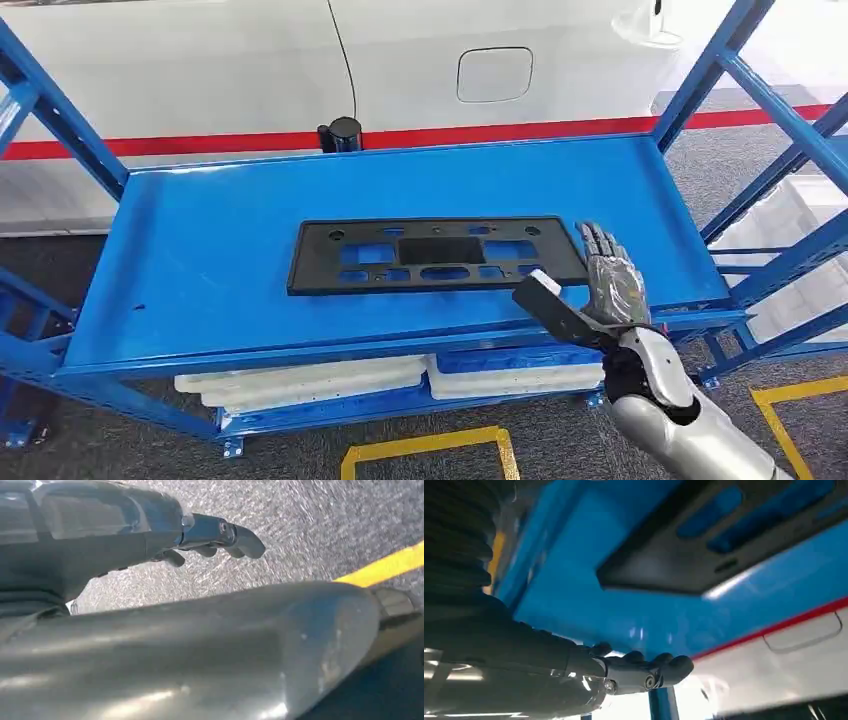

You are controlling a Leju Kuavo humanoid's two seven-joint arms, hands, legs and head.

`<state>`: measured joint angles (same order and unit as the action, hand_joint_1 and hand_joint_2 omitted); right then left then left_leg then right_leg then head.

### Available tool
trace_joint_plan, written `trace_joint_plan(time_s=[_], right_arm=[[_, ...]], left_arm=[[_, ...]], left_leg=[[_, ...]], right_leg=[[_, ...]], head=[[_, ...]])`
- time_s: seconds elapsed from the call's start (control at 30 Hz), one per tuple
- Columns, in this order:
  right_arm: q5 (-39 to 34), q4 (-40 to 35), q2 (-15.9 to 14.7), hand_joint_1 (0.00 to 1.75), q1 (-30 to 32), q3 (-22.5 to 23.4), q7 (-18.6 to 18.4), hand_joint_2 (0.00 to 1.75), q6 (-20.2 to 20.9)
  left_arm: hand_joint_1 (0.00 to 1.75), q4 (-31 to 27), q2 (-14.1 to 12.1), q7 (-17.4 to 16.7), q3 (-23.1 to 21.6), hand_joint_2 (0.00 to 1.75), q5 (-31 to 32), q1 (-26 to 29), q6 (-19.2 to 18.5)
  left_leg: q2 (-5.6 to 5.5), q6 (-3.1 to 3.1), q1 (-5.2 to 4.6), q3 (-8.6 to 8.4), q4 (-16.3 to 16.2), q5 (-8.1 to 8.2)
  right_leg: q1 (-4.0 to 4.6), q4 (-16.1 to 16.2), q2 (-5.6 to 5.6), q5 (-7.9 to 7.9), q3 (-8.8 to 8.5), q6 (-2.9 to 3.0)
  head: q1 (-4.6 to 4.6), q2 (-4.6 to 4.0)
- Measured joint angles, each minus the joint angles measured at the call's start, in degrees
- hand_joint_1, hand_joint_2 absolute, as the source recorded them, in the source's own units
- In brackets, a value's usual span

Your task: Take the parts from the cabinet and place them on the table.

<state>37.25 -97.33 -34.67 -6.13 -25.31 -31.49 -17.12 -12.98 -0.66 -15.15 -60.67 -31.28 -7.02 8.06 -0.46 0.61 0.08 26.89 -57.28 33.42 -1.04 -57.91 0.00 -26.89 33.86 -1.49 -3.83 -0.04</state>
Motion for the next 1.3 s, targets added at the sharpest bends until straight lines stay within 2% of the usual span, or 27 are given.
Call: trace_joint_plan(time_s=[0.17,0.3,0.37,0.5,0.73,0.83,1.03,1.3], right_arm=[[-19.32,-0.72,-0.09,0.0,3.54,2.9,5.96,1.75,-1.11],[-27.1,-0.46,-0.26,0.0,4.25,4.41,8.19,1.75,-1.04],[-28.77,-0.15,-0.35,0.0,4.37,4.83,9.06,1.75,-1.07],[-28.36,0.13,-0.39,0.0,4.57,5.26,10.6,1.75,-1.61],[-27.94,0.44,-0.39,0.0,4.67,5.31,10.94,1.75,-1.9],[-25.32,0.39,-0.42,0.0,4.66,5.31,10.99,1.75,-2.34],[-16.18,-1.68,-1.4,0.0,3.15,4.98,7.88,1.75,0.11],[-14.46,-3.63,-1.75,0.0,2.22,4.09,7.14,1.75,0.86]], left_arm=[[0.0,0.0,0.79,-0.11,0.0,0.0,-0.33,0.03,-1.18],[0.0,0.0,1.44,-0.31,0.0,0.0,-0.83,0.06,-1.51],[0.0,0.0,1.68,-0.28,0.0,0.0,-0.94,0.06,-1.53],[0.0,0.0,1.84,-0.2,0.0,0.0,-1.12,0.06,-1.53],[0.0,0.0,1.97,-0.2,0.0,0.0,-1.12,0.06,-1.53],[0.0,0.0,1.97,-0.2,0.0,0.0,-1.09,0.06,-1.55],[0.0,0.0,1.94,-0.28,0.0,0.0,-0.57,0.05,-2.34],[0.0,0.0,2.08,-0.29,0.0,0.0,-0.5,0.05,-2.49]], left_leg=[[0.14,0.02,-0.01,-0.02,0.0,0.02],[0.24,0.02,-0.01,-0.05,0.0,0.01],[0.27,0.02,-0.01,-0.06,0.0,0.01],[0.33,0.02,0.0,-0.07,0.0,0.01],[0.46,0.02,0.0,-0.08,0.0,0.01],[0.53,0.02,0.0,-0.09,0.0,0.01],[0.82,0.02,0.0,-0.15,0.0,0.02],[0.84,0.02,0.01,-0.15,0.01,0.02]], right_leg=[[-0.01,0.03,0.02,-0.02,0.01,-0.04],[-0.01,0.02,0.05,-0.02,0.0,-0.04],[0.0,0.01,0.07,-0.01,0.0,-0.04],[0.01,-0.01,0.08,-0.01,0.0,-0.04],[0.0,-0.02,0.17,-0.01,0.01,-0.04],[0.0,-0.02,0.19,-0.01,0.01,-0.04],[-0.01,-0.02,0.29,-0.01,0.01,-0.04],[0.0,-0.03,0.31,-0.01,0.01,-0.04]], head=[[0.02,0.0],[0.04,0.0],[0.07,0.0],[0.07,0.0],[0.07,0.0],[0.04,0.0],[0.07,0.0],[0.09,0.0]])
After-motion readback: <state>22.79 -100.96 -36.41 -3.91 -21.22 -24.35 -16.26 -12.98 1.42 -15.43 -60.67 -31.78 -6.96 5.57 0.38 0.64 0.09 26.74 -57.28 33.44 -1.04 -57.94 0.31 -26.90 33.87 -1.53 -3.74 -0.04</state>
